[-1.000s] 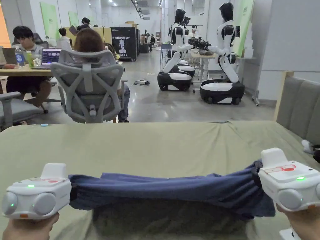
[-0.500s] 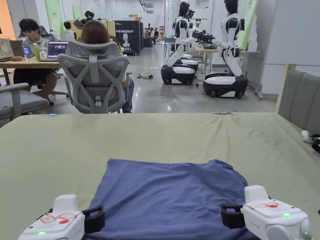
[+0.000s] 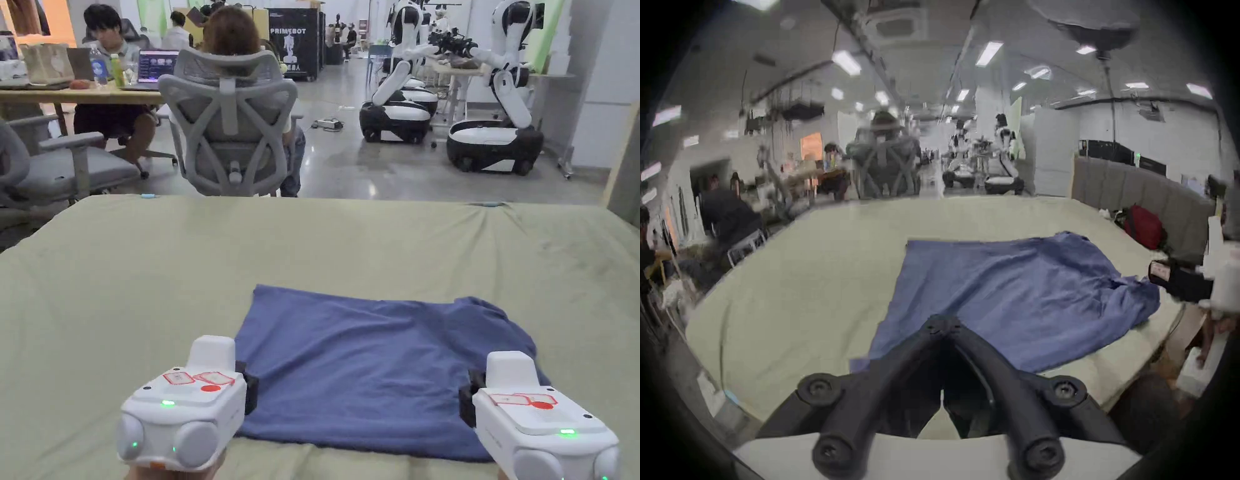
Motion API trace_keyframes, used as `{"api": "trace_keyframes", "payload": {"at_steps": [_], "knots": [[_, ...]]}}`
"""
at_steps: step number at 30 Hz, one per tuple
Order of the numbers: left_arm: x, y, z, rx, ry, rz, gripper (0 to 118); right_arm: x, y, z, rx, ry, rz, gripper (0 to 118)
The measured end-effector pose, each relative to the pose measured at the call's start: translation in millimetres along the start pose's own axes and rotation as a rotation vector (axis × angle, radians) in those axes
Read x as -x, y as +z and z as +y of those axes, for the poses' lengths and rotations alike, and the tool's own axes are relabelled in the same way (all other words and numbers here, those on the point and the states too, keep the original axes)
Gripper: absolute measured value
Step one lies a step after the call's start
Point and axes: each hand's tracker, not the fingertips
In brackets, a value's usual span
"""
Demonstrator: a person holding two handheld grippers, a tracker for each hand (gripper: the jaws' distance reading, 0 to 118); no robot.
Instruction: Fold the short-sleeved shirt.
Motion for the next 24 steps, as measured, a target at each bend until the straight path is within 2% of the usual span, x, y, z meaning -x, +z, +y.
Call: {"api": "trace_keyframes", "payload": {"at_steps": [2, 5, 8, 9, 10, 11, 12, 13, 16, 17, 18, 19, 20, 24], "knots": [[34.5, -8.6, 0.4, 0.085, 0.083, 0.055, 0, -1.9, -2.8, -4.4, 0.018, 0.015, -0.018, 0], [66.1, -22.8, -4.2, 0.183, 0.087, 0.074, 0, -6.8, -8.8, -9.1, 0.041, 0.009, -0.013, 0], [82.8, -35.1, -14.0, 0.183, 0.125, 0.035, 0, -13.9, -11.7, -12.0, 0.054, 0.002, -0.024, 0], [80.4, -38.9, -16.1, 0.178, 0.144, 0.013, 4, -16.4, -13.0, -12.1, 0.058, -0.003, -0.027, 0], [81.4, -44.4, -19.3, 0.181, 0.150, -0.012, 23, -19.0, -14.1, -12.1, 0.062, -0.004, -0.034, 0], [81.0, -50.9, -22.8, 0.184, 0.147, -0.018, 67, -21.9, -12.9, -12.7, 0.062, -0.005, -0.044, 0], [79.9, -57.4, -26.7, 0.182, 0.146, -0.021, 94, -24.9, -13.3, -12.5, 0.063, -0.007, -0.051, 0], [74.8, -62.1, -29.0, 0.176, 0.149, -0.025, 109, -28.0, -13.4, -12.3, 0.063, -0.011, -0.057, 0], [75.1, -87.0, -37.7, 0.201, 0.183, -0.025, 99, -36.4, -12.9, -13.4, 0.069, -0.024, -0.076, 0], [75.6, -95.4, -40.8, 0.226, 0.193, -0.032, 84, -39.2, -12.3, -13.6, 0.072, -0.024, -0.081, 0], [77.1, -100.2, -44.3, 0.257, 0.214, -0.055, 54, -42.5, -11.2, -13.8, 0.074, -0.025, -0.087, 0], [78.0, -101.5, -46.5, 0.277, 0.247, -0.069, 8, -46.3, -9.4, -13.9, 0.074, -0.027, -0.095, 0], [76.6, -97.2, -49.1, 0.260, 0.253, -0.068, 4, -51.0, -7.0, -13.5, 0.073, -0.028, -0.103, 0], [72.1, -88.0, -45.7, 0.221, 0.183, -0.057, 4, -79.8, 7.5, -12.3, 0.057, -0.038, -0.164, 0]]}}
